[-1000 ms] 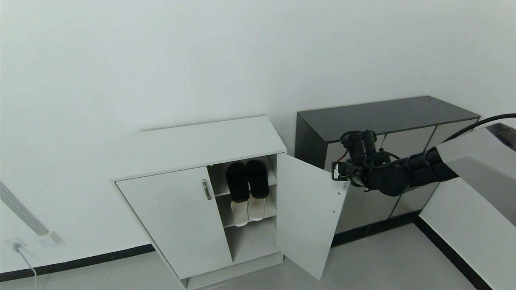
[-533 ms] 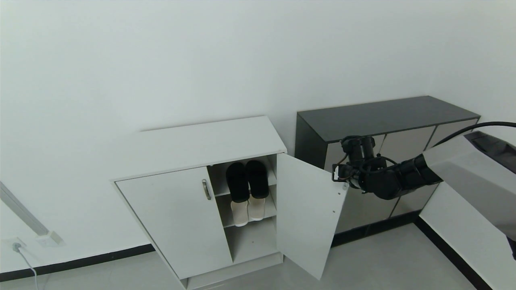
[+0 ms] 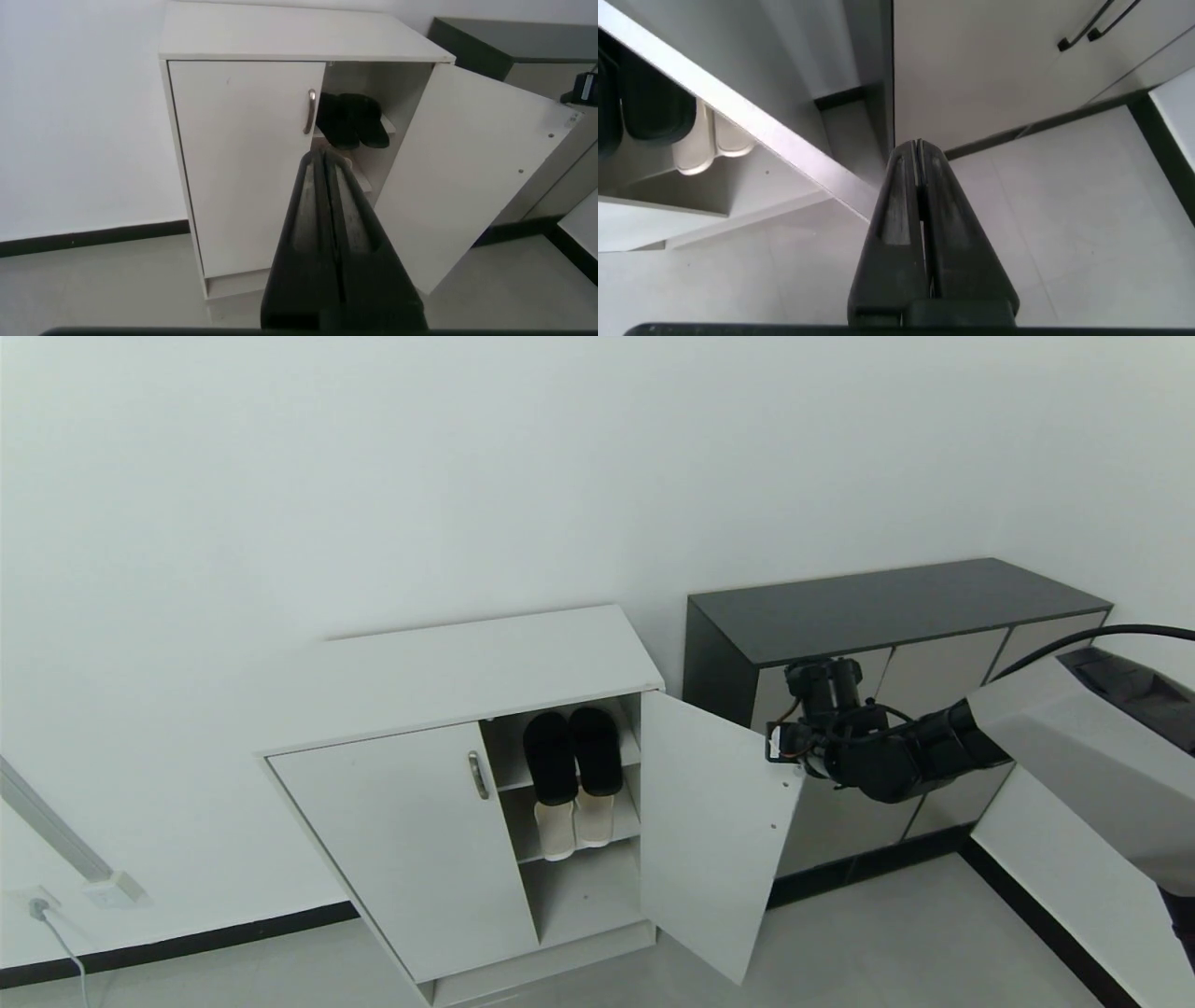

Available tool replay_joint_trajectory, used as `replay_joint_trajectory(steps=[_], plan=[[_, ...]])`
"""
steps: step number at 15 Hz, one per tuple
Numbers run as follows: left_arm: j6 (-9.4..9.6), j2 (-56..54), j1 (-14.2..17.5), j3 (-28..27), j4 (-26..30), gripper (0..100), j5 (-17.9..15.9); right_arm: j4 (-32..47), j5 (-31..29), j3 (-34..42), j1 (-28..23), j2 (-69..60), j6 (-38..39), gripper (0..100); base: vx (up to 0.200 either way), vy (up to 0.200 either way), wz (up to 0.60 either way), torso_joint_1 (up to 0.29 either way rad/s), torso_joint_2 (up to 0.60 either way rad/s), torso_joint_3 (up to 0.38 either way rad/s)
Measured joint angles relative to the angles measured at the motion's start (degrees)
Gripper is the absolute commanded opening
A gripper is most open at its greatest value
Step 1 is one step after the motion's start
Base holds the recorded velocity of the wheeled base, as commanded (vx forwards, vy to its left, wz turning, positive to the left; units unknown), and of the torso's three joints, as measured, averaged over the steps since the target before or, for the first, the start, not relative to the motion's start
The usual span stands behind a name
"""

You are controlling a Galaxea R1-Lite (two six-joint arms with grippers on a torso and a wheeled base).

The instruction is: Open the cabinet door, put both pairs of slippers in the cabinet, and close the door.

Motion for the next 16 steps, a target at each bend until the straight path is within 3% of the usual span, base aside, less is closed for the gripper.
replay_joint_trajectory(steps=[5,12,16], plan=[[0.00,0.0,0.0,0.0,0.0,0,0.0,-0.7,-0.3,3.9,3.1,-1.9,0.2,0,0.000,0.000,0.00,0.000,0.00,0.000],[0.00,0.0,0.0,0.0,0.0,0,0.0,-3.5,-0.1,15.2,14.4,-11.5,-0.3,0,0.000,0.000,0.00,0.000,0.00,0.000],[0.00,0.0,0.0,0.0,0.0,0,0.0,-3.5,-0.2,16.3,14.8,-12.8,-0.4,0,0.000,0.000,0.00,0.000,0.00,0.000]])
